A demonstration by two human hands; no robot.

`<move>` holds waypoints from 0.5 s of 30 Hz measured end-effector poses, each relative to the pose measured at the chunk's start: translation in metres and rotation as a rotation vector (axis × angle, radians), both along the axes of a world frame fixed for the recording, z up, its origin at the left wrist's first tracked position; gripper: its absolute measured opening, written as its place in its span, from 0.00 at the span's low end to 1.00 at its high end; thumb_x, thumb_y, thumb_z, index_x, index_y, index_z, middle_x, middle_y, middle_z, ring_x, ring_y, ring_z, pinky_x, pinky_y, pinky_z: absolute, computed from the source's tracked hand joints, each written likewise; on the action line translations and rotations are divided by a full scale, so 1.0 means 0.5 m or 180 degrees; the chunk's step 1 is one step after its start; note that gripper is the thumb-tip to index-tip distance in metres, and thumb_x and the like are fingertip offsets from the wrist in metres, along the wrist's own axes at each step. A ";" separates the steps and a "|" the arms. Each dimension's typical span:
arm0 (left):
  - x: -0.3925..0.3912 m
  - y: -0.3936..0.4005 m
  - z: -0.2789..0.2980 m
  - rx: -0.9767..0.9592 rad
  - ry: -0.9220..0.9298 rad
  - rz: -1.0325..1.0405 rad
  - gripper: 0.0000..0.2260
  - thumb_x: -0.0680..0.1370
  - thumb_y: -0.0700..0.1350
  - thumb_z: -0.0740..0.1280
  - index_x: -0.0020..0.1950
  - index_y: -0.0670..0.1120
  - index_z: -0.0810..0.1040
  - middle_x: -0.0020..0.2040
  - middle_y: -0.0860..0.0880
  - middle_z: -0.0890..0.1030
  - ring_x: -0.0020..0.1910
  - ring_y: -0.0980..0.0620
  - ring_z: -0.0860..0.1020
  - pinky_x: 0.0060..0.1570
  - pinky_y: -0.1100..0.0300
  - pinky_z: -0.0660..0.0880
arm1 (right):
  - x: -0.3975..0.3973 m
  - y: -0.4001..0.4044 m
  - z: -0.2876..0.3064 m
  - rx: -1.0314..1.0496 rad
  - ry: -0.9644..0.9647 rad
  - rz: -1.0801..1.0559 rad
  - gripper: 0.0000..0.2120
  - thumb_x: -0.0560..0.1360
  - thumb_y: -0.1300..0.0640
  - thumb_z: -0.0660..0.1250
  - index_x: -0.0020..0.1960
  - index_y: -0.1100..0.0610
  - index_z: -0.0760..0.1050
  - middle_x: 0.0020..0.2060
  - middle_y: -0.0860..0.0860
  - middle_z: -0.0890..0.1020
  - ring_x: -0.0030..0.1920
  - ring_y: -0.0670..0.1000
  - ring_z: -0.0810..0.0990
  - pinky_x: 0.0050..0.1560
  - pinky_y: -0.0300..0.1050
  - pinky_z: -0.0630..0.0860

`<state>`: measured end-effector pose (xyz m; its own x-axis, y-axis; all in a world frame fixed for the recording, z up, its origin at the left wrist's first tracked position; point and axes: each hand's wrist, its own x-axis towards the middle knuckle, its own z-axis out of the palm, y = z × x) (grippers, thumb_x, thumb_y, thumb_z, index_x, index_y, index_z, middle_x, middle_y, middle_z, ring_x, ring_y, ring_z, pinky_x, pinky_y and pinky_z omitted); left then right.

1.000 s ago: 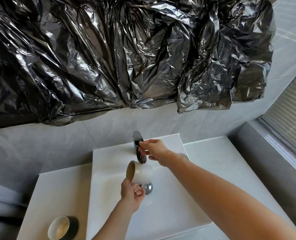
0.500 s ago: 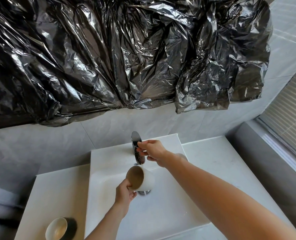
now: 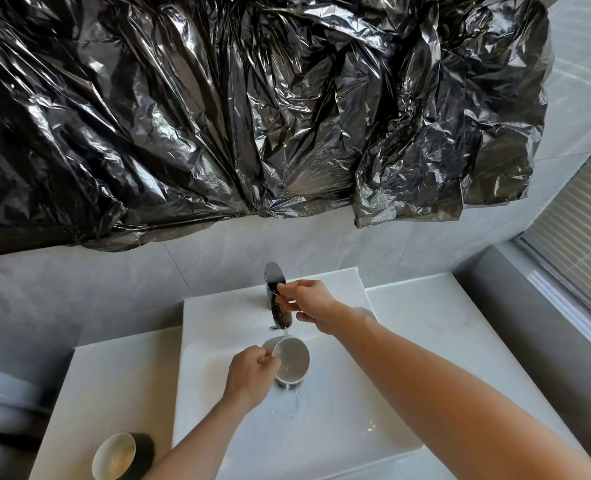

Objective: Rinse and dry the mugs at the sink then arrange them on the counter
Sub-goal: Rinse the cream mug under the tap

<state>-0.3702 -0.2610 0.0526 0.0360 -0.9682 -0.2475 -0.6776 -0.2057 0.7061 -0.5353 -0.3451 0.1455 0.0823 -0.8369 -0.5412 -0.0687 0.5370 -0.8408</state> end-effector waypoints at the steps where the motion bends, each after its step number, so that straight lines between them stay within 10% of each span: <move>1: 0.001 0.001 -0.001 -0.0181 -0.0195 -0.0191 0.18 0.72 0.48 0.66 0.28 0.48 0.59 0.30 0.52 0.66 0.32 0.50 0.66 0.32 0.54 0.62 | -0.001 0.000 0.000 0.0011 -0.0002 -0.0003 0.06 0.80 0.49 0.71 0.52 0.51 0.81 0.45 0.46 0.87 0.45 0.47 0.81 0.41 0.41 0.69; 9: -0.004 -0.002 -0.001 -0.1137 -0.1277 -0.1425 0.13 0.73 0.47 0.64 0.31 0.45 0.67 0.43 0.48 0.77 0.39 0.49 0.72 0.33 0.59 0.67 | 0.004 0.003 0.004 0.0047 -0.0002 -0.0014 0.13 0.79 0.50 0.71 0.59 0.55 0.83 0.45 0.46 0.87 0.45 0.47 0.82 0.43 0.43 0.69; 15: -0.008 -0.001 0.001 -0.0497 -0.0496 -0.0414 0.20 0.71 0.44 0.69 0.29 0.48 0.58 0.33 0.52 0.66 0.33 0.51 0.65 0.32 0.57 0.61 | 0.001 0.010 0.001 -0.0093 0.0415 0.0126 0.09 0.78 0.47 0.72 0.49 0.53 0.81 0.39 0.46 0.86 0.41 0.48 0.83 0.34 0.39 0.68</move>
